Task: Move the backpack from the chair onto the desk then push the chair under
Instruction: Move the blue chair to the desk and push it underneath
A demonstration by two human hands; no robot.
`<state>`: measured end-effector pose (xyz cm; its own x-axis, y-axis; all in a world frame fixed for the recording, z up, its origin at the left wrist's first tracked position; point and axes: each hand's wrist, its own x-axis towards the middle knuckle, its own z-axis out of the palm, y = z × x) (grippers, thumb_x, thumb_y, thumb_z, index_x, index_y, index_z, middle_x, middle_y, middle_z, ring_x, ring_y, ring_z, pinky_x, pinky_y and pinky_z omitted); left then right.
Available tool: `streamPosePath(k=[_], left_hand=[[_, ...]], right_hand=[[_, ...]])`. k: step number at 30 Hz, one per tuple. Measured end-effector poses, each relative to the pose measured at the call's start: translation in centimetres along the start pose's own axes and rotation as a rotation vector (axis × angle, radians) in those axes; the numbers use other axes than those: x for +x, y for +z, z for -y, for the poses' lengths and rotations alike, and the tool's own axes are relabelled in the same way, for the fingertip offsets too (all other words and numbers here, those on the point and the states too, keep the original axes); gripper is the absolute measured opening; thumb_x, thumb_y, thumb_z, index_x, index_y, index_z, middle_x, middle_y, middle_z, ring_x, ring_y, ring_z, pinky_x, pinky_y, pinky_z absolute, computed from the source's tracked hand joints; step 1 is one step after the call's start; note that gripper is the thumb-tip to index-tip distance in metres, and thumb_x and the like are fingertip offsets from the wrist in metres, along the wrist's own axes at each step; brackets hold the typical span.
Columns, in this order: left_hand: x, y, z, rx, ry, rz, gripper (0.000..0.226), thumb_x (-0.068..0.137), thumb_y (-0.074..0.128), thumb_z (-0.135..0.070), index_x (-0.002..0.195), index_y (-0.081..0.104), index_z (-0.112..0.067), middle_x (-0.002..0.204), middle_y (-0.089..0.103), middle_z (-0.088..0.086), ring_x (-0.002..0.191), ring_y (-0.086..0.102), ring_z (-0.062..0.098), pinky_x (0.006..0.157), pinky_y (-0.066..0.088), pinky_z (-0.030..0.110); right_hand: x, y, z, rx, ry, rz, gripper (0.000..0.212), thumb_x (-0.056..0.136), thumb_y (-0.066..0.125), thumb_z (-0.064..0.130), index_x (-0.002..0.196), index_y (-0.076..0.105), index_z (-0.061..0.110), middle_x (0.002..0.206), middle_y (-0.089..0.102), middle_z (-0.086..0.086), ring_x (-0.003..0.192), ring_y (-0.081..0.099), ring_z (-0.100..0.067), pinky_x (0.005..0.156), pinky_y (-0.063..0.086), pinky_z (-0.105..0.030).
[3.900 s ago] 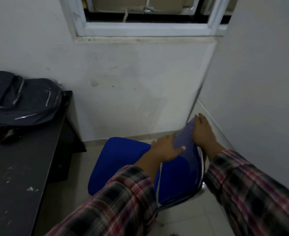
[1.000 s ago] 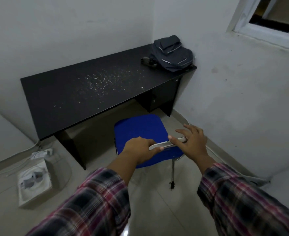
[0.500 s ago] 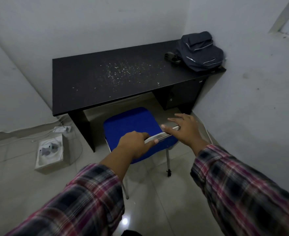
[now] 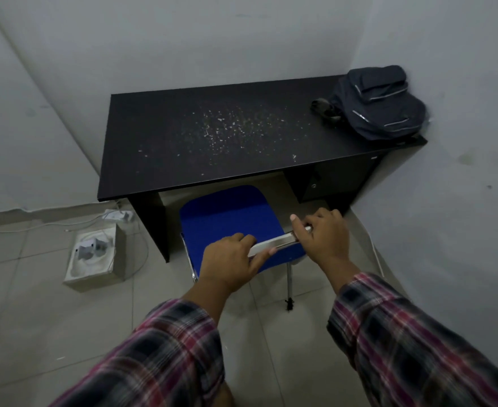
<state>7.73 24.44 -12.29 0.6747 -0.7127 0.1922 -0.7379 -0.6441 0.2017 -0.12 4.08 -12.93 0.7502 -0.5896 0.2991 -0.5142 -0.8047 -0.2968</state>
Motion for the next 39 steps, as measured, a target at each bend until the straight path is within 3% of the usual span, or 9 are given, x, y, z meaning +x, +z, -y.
streamPosePath(k=[5,8,14,17,22,27,32,35,39], left_hand=[[4.7,-0.1,4.3,0.043,0.028,-0.031,0.078,0.081,0.013,-0.08,0.1,0.069,-0.03,0.081,0.068,-0.006,0.063,0.062,0.015,0.048,0.034,0.025],[6.6,0.1,6.4,0.074,-0.016,-0.037,0.077,0.078,0.016,-0.082,0.103,0.069,-0.032,0.087,0.068,-0.005,0.069,0.064,0.018,0.051,0.042,0.027],[5.4,0.9,5.0,-0.013,-0.229,-0.193,0.074,0.081,0.031,-0.078,0.116,0.065,-0.023,0.114,0.066,0.004,0.101,0.061,0.028,0.081,0.052,0.042],[4.3,0.9,3.4,0.002,-0.344,-0.229,0.072,0.081,0.032,-0.075,0.109,0.067,-0.02,0.103,0.068,0.006,0.094,0.059,0.03,0.078,0.049,0.041],[3.4,0.6,0.2,0.029,-0.413,-0.097,0.078,0.079,0.014,-0.078,0.114,0.06,-0.025,0.109,0.061,0.0,0.1,0.052,0.023,0.083,0.043,0.038],[3.0,1.6,-4.1,0.001,-0.415,-0.131,0.066,0.083,0.021,-0.075,0.11,0.06,-0.028,0.107,0.06,-0.002,0.097,0.052,0.022,0.085,0.043,0.038],[4.2,2.6,-6.8,0.019,-0.429,-0.167,0.052,0.092,0.029,-0.059,0.13,0.056,-0.034,0.145,0.049,0.004,0.136,0.039,0.032,0.109,0.028,0.062],[4.6,3.0,-5.9,0.053,-0.415,-0.161,0.056,0.091,0.026,-0.064,0.133,0.052,-0.037,0.155,0.039,0.004,0.145,0.027,0.036,0.109,0.024,0.069],[7.3,3.5,-5.1,0.058,-0.429,-0.168,0.058,0.089,0.029,-0.066,0.131,0.055,-0.036,0.156,0.038,0.004,0.146,0.025,0.037,0.108,0.023,0.072]], right_hand=[[3.7,2.0,2.2,-0.074,-0.004,0.033,0.064,0.084,0.032,0.072,0.079,0.074,0.023,0.083,0.064,0.0,0.082,0.053,-0.022,0.074,0.04,-0.036],[5.5,2.6,1.4,0.091,-0.084,0.08,0.068,0.076,0.035,0.083,0.093,0.066,0.025,0.087,0.061,0.004,0.082,0.053,-0.017,0.072,0.045,-0.033],[6.1,2.3,-1.3,0.436,-0.119,0.184,0.06,0.071,0.045,0.083,0.088,0.05,0.026,0.087,0.053,0.004,0.078,0.051,-0.012,0.06,0.04,-0.021],[6.1,1.9,-1.7,0.408,-0.175,0.204,0.064,0.068,0.042,0.087,0.085,0.047,0.025,0.083,0.053,0.004,0.074,0.05,-0.012,0.055,0.039,-0.021],[5.6,0.4,-4.1,0.319,-0.299,0.216,0.058,0.072,0.039,0.086,0.083,0.038,0.029,0.075,0.048,0.006,0.066,0.047,-0.012,0.051,0.033,-0.019],[4.8,-1.2,-7.9,0.175,-0.372,0.102,0.049,0.082,0.037,0.077,0.085,0.037,0.028,0.073,0.044,0.007,0.061,0.043,-0.014,0.057,0.034,-0.024],[3.8,0.3,-7.3,0.102,-0.349,-0.024,0.044,0.095,0.037,0.048,0.114,0.063,0.017,0.113,0.061,-0.007,0.102,0.056,-0.028,0.087,0.046,-0.048],[4.6,1.1,-6.8,0.15,-0.328,0.008,0.051,0.093,0.041,0.056,0.123,0.063,0.022,0.133,0.055,-0.008,0.122,0.047,-0.03,0.096,0.044,-0.058],[8.0,1.8,-7.0,0.128,-0.392,0.047,0.064,0.088,0.034,0.07,0.125,0.063,0.026,0.136,0.053,-0.006,0.127,0.044,-0.029,0.097,0.042,-0.06]])
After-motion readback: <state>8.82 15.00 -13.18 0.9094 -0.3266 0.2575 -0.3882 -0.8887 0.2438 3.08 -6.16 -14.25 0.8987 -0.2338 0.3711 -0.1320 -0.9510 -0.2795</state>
